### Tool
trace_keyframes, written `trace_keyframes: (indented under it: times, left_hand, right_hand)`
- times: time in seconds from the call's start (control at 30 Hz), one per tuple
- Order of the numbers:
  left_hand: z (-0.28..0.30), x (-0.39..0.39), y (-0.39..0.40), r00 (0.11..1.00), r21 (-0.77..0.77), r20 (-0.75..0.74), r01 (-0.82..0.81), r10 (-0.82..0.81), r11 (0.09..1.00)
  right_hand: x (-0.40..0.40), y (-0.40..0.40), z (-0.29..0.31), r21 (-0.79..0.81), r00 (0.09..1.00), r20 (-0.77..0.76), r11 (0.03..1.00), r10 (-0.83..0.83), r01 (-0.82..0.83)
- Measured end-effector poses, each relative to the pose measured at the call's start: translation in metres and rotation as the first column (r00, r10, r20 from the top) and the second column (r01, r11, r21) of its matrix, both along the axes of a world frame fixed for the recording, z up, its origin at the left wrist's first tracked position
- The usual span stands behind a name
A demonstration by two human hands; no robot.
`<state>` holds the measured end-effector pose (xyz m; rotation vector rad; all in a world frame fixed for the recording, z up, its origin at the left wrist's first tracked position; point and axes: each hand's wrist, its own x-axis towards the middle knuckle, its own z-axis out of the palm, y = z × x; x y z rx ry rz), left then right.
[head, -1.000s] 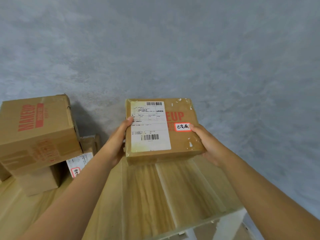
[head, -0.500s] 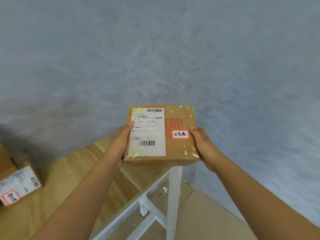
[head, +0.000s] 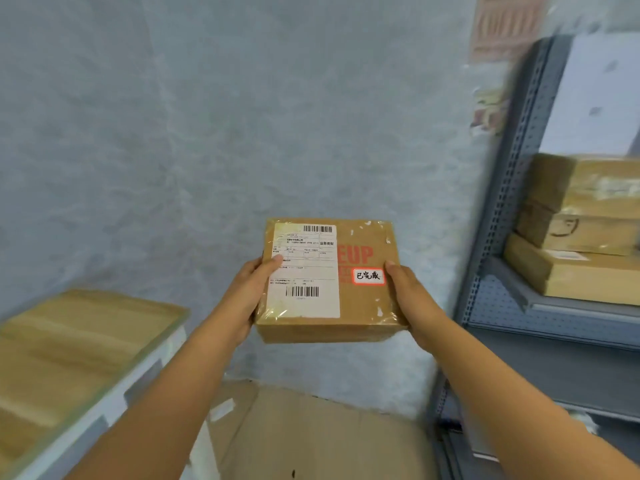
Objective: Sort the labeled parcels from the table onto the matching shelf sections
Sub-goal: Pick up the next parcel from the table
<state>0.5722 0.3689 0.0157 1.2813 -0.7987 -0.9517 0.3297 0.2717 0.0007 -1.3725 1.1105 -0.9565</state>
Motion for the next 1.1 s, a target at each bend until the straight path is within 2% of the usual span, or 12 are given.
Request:
trace_keyframes:
  times: [0.23, 0.47, 0.63, 1.1]
  left_hand:
    - [-0.007, -0.202, -0.067, 0.971, 0.016, 0.015, 0.239, -0.239, 0.971]
    - [0.002, -0.362, -0.115, 0.886, 0.021, 0.054, 0.46, -0.46, 0.888]
    - [0.009, -0.459, -0.149, 0.815, 0.021, 0.076, 0.575, -0.574, 0.818]
    - [0.026, -0.674, -0.274, 0.611, 0.002, 0.051, 0.791, -0.79, 0.612]
  right_hand:
    - [-0.217, -0.019, -0.003, 0.0, 0.962, -0.109, 0.968, -0.251, 0.253]
    - [-0.379, -0.002, 0.003, 0.019, 0.901, -0.063, 0.902, -0.429, 0.431]
    - [-0.466, 0.009, 0.007, 0.057, 0.813, -0.002, 0.812, -0.582, 0.581]
    - [-0.65, -0.04, 0.035, -0.002, 0.589, -0.071, 0.59, -0.805, 0.807]
